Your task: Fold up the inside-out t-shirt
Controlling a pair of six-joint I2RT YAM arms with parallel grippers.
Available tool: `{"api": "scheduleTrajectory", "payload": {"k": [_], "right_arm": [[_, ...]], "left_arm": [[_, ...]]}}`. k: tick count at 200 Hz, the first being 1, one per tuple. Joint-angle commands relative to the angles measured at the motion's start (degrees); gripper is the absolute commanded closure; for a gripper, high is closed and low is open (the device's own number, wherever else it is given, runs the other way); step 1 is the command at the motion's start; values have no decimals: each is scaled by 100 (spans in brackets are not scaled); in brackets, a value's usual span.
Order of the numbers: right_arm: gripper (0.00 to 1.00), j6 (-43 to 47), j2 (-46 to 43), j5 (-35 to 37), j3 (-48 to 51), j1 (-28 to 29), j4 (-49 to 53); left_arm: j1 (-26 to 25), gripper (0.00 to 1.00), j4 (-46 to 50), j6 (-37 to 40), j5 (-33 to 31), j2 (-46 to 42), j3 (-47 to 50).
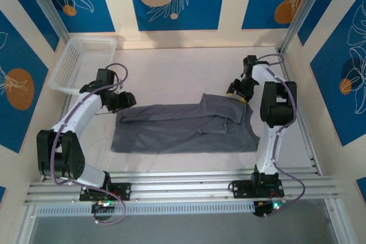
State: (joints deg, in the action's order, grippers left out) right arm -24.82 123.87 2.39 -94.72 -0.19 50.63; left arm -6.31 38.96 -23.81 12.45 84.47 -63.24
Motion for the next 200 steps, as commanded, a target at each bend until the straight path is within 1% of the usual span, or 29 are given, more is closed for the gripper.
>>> {"api": "scheduleTrajectory", "payload": {"k": [1, 14, 20, 27, 42, 57, 91, 103, 111, 123, 135, 148, 157, 164, 168, 177, 182, 195, 200], "right_arm": [[42, 179, 293, 212, -199, 207, 386], [57, 118, 409, 564, -283, 330, 483], [62, 71, 453, 676, -333, 377, 545], [72, 39, 488, 769, -377, 421, 575], [88, 12, 457, 699, -445, 458, 595], [100, 34, 301, 644, -521, 462, 584], [100, 190, -391, 472, -738, 466, 640], [100, 105, -851, 449, -521, 466, 584], [100, -15, -1257, 423, -166, 464, 449], [100, -275, -2023, 295, 618, 467, 126], [100, -595, -3011, 181, 1702, 530, -361], [100, -1000, -4423, 289, 3180, 733, -1017], [100, -1525, -5484, 478, 4260, 930, -1428], [100, -1871, -6288, 433, 5092, 1081, -1767], [94, -2023, -6722, 331, 5531, 1135, -1962], [68, -2273, -7580, 36, 6260, 1186, -2216], [58, -2356, -7961, -62, 6459, 1189, -2199], [36, -2131, -8597, -25, 6478, 1173, -2039], [31, -1955, -8691, 20, 6379, 1165, -2031]], "left_arm": [[-54, 46, 65, 70, 43, -104, 126], [-54, 46, 59, 63, 15, -156, 180], [-54, 46, 66, 61, 0, -174, 188], [-48, 46, 87, 69, -12, -189, 198], [-54, 46, 124, 79, -53, -217, 215], [-55, 46, 146, 63, -91, -270, 254], [-55, 46, 142, 4, -102, -432, 365], [-55, 46, 132, -18, -118, -487, 401], [-55, 46, 131, -35, -128, -518, 422], [-55, 46, 110, -83, -144, -577, 476], [-55, 46, 66, -129, -149, -626, 527], [-64, 46, -15, -187, -160, -696, 610], [-77, 46, -73, -217, -191, -718, 657], [-81, 46, -126, -254, -212, -727, 693], [-81, 46, -165, -276, -200, -726, 718], [-90, 45, -251, -322, -203, -713, 762], [-95, 45, -293, -338, -166, -688, 774], [-114, 45, -362, -352, -89, -589, 762], [-131, 45, -365, -337, -73, -547, 733]]}}
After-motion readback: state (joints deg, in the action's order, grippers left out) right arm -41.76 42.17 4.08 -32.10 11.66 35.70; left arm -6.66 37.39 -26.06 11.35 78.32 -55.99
